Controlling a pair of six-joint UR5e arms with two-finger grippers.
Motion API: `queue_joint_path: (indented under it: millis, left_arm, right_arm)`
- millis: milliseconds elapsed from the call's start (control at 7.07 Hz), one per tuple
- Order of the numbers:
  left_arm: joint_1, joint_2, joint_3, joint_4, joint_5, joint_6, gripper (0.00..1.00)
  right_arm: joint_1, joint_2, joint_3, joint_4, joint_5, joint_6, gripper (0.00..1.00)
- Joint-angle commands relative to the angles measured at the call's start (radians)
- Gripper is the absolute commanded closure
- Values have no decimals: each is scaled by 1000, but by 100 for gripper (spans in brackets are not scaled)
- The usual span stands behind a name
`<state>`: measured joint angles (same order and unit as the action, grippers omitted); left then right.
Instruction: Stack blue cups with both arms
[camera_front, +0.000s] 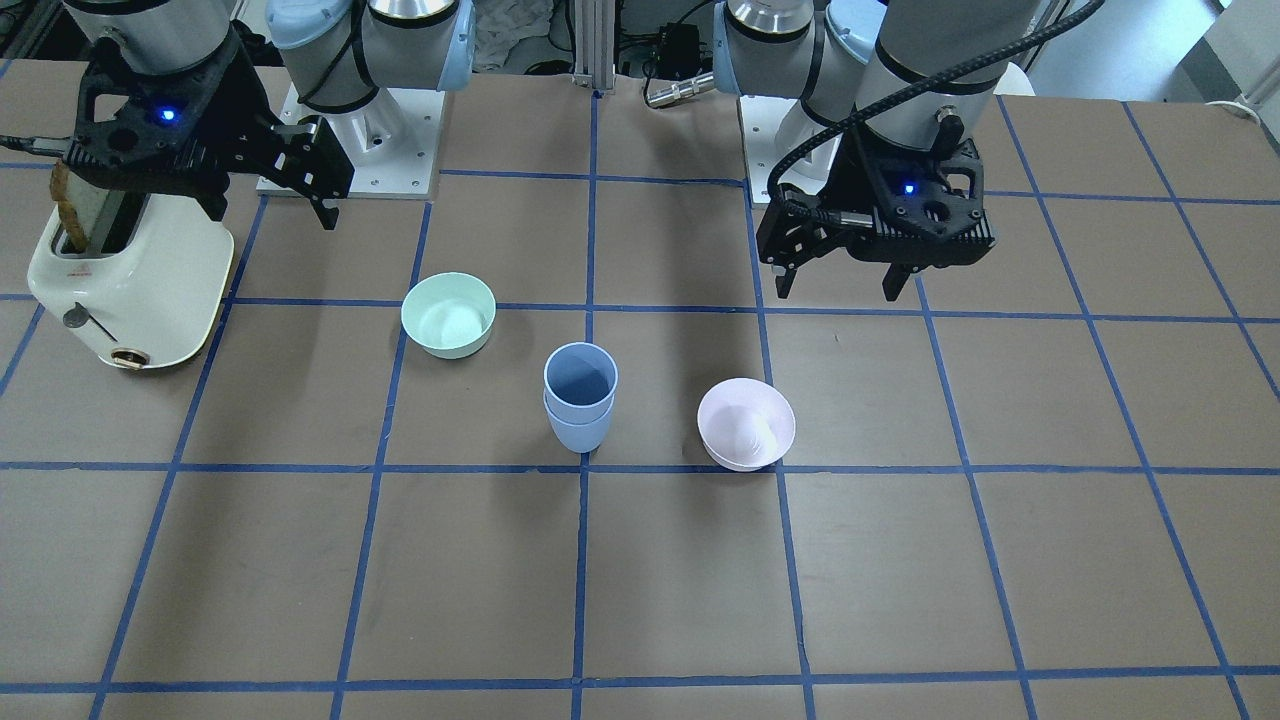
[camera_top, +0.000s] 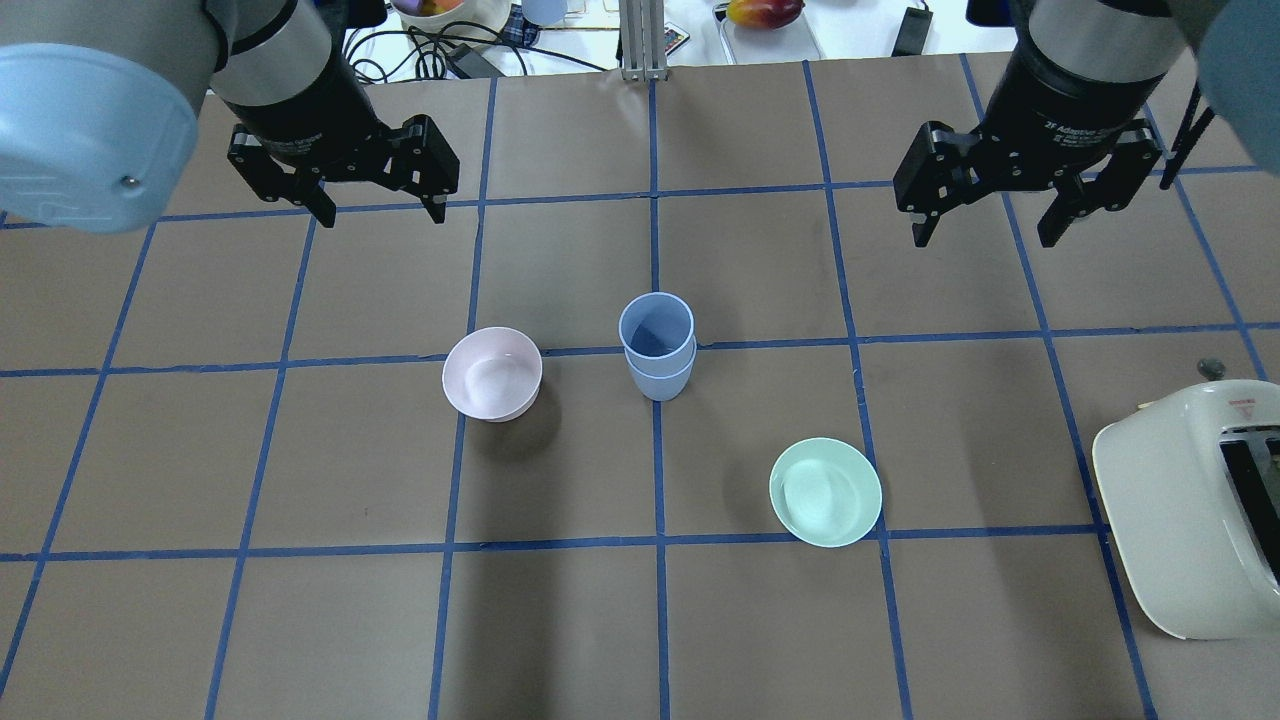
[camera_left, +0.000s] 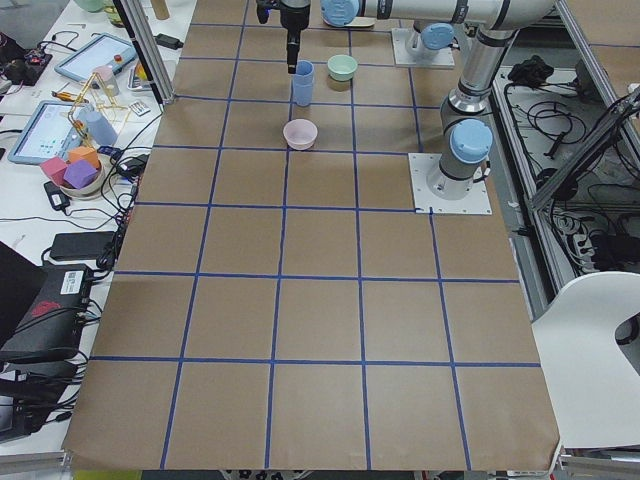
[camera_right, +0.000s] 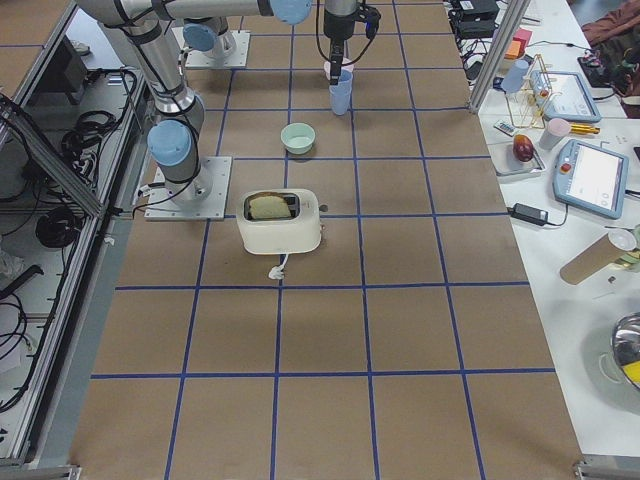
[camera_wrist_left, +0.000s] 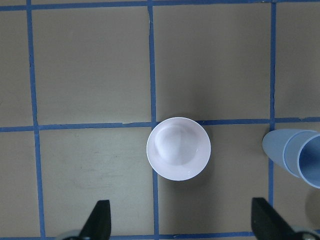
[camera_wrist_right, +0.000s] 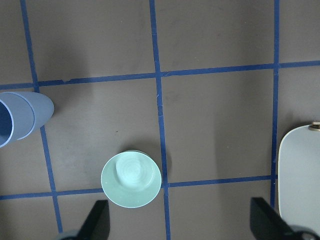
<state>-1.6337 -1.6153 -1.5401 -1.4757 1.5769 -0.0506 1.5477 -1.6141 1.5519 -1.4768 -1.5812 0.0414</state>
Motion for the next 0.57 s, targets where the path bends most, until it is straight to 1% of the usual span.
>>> queue_joint_path:
  millis: [0, 425]
  left_arm:
    - [0, 0, 0, 0, 0, 0, 0]
    - [0, 0, 0, 0, 0, 0, 0]
  right_arm:
    - [0, 0, -1, 1, 0, 0, 0]
    - [0, 3, 0, -3, 1, -2, 0]
